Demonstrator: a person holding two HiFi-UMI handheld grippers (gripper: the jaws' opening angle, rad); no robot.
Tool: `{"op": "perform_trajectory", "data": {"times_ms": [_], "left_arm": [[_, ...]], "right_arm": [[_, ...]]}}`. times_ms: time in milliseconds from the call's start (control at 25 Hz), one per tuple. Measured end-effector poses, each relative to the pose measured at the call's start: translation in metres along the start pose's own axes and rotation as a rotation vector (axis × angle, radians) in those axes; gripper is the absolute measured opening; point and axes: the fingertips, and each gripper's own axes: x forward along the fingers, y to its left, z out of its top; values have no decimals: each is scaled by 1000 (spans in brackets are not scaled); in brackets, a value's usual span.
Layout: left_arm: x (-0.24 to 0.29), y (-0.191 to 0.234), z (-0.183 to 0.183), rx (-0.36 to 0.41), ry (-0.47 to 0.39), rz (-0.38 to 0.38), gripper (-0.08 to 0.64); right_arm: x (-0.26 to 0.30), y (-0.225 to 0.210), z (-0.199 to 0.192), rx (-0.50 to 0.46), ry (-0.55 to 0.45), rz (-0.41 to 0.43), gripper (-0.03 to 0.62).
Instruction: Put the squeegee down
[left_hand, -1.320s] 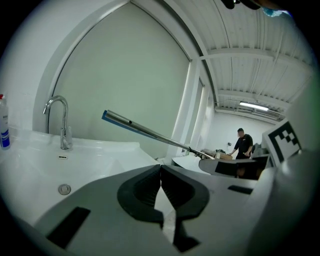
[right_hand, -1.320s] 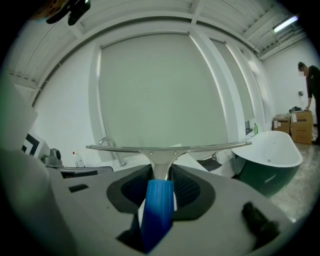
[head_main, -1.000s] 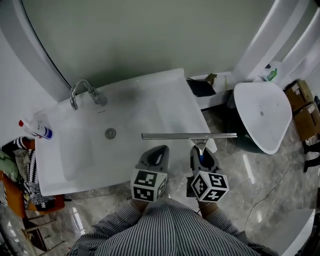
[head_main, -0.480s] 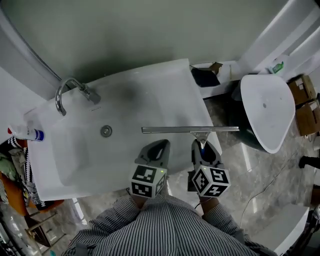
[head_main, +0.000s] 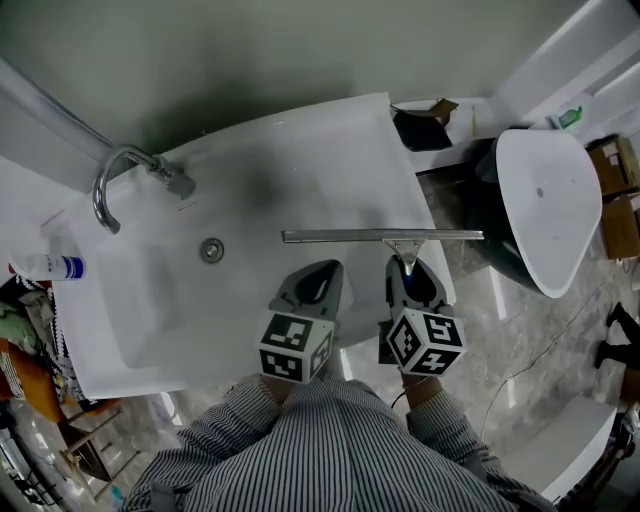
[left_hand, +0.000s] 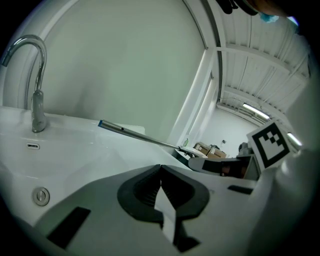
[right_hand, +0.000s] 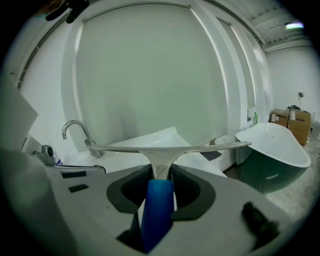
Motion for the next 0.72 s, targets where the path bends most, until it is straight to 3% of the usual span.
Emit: {"op": "perform_trajectory", "data": {"times_ms": [720], "left_arm": [[30, 28, -23, -58, 61, 11, 12]], "right_arm": [[48, -16, -41, -53, 130, -32, 124]]}}
